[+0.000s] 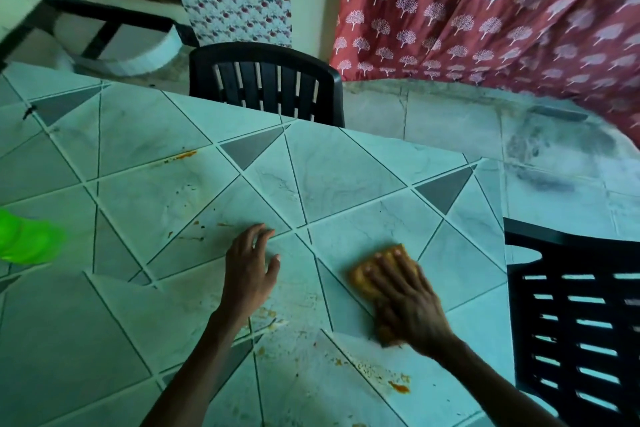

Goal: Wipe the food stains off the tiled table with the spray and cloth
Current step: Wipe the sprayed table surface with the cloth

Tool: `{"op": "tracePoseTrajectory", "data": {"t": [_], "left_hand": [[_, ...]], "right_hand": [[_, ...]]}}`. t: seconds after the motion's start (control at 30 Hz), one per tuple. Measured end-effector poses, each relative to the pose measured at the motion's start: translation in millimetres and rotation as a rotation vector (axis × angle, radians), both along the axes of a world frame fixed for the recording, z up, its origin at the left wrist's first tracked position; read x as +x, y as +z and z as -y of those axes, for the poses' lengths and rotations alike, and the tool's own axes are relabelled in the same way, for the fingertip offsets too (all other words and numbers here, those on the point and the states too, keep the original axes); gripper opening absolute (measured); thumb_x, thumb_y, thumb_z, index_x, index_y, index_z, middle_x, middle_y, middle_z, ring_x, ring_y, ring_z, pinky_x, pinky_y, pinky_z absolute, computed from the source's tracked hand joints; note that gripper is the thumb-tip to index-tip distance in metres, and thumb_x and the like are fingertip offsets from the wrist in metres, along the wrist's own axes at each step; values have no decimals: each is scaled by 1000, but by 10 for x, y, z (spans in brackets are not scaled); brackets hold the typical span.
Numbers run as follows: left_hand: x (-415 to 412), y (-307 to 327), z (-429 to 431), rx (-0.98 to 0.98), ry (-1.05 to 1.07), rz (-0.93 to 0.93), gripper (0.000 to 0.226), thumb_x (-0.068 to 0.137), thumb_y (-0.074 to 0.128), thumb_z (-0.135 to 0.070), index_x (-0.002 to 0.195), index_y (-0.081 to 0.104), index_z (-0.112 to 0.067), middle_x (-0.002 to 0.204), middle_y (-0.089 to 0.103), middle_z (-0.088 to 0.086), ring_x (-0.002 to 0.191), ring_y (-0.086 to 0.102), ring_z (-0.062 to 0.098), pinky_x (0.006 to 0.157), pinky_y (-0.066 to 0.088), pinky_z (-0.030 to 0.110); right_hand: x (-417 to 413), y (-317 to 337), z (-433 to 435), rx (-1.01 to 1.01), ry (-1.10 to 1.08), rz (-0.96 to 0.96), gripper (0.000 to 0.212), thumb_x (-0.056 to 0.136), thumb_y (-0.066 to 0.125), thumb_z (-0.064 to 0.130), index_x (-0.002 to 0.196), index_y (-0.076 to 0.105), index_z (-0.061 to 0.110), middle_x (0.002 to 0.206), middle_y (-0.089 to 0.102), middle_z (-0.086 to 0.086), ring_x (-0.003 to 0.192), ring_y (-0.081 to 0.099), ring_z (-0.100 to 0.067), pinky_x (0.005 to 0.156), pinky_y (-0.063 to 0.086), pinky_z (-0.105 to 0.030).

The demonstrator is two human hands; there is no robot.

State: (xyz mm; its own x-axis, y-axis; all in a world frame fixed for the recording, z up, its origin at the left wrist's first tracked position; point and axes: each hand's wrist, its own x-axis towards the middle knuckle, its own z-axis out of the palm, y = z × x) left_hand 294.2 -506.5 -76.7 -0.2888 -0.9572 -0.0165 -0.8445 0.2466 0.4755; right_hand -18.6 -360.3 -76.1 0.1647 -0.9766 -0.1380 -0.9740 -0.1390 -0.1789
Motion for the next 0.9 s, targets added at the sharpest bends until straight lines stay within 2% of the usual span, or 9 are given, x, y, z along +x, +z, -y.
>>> {"op": "tracePoseTrajectory", "data": {"t": [0.1,0.17,0.27,0.37,0.57,0.63,0.73,0.8,0.9], "left_hand": [[-9,-12,-36,-9,5,29,53,81,72,-24,130,54,-18,142,46,3,129,42,26,102,38,42],[-33,-15,-61,-10,9,39,56,80,73,-24,132,52,-17,143,46,4,131,42,26,104,37,42],[-72,-1,-89,-4,31,25,58,79,74,-20,133,53,-16,143,47,5,131,42,26,104,38,43],[-56,13,-50,15,53,-54,52,78,72,-9,127,57,-17,138,51,2,127,46,25,102,39,41],[107,77,81,15,75,-90,46,83,66,-5,127,58,-16,131,55,0,124,48,20,100,42,37],[213,65,136,-7,67,-39,48,81,70,-12,127,58,-18,132,53,-1,126,46,21,101,40,40],[377,30,200,-15,85,-6,48,81,70,-19,126,57,-19,134,51,0,128,45,23,101,38,42],[463,14,205,-30,87,6,45,81,65,-22,126,58,-19,134,51,0,128,45,23,101,38,43],[558,18,173,-43,97,7,47,79,60,-27,126,58,-21,135,50,-2,129,45,22,100,38,43]], "right_hand": [[-313,-94,424,30,-416,65,63,100,36,49,156,9,46,168,9,6,155,-5,-28,121,18,-58],[-293,-134,935,57,-548,20,67,100,43,50,158,11,40,168,0,5,154,-9,-31,121,13,-59],[136,-73,1479,85,-516,39,67,100,35,51,159,8,36,168,-4,5,154,-10,-33,121,10,-58],[730,11,1393,76,-246,52,65,96,19,53,159,8,39,168,3,5,153,-10,-35,120,16,-58],[649,-3,483,-23,216,-4,66,101,39,51,159,10,37,168,6,7,155,4,-31,121,20,-52],[422,-7,433,-29,152,-16,62,102,33,54,158,11,39,168,7,7,155,4,-29,118,23,-52],[336,-92,898,31,-216,42,60,101,30,53,157,11,44,167,5,8,155,-2,-29,117,27,-57],[523,-80,1445,31,-368,61,63,99,31,51,158,15,39,167,0,9,155,-6,-30,119,20,-60],[1025,-21,2055,33,-325,95,65,97,26,51,159,14,36,168,1,6,154,-8,-30,121,13,-58]]}}
